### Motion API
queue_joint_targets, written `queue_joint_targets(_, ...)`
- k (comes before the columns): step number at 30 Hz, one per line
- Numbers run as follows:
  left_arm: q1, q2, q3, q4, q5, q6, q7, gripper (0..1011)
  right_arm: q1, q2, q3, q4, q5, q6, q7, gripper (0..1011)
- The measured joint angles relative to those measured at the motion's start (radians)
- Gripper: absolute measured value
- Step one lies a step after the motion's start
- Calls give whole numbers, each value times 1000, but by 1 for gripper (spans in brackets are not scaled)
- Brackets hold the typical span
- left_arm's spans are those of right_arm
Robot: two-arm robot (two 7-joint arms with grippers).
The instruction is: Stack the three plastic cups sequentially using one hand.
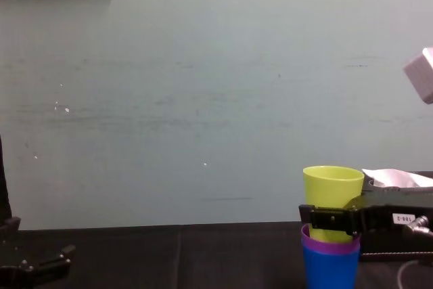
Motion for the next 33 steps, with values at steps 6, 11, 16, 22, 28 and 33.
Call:
queue_joint_targets(6, 0, 0, 0, 0, 0, 0, 0, 1011, 1, -5, -3, 14, -10, -6, 0, 718)
queue_joint_targets(11, 0, 0, 0, 0, 0, 0, 0, 1012, 1, -5, -3, 14, -9, -6, 0, 718)
queue_joint_targets(16, 0, 0, 0, 0, 0, 0, 0, 1011, 1, -4, -2, 12, -9, -6, 0, 718)
queue_joint_targets(22, 0, 0, 0, 0, 0, 0, 0, 1011, 1, -4, -2, 11, -8, -6, 0, 846)
queue_joint_targets(28, 0, 0, 0, 0, 0, 0, 0, 1011, 1, -3, -1, 10, -8, -6, 0, 985)
queue_joint_targets(33, 0, 0, 0, 0, 0, 0, 0, 1011, 1, -3, -1, 10, -7, -6, 0, 1000)
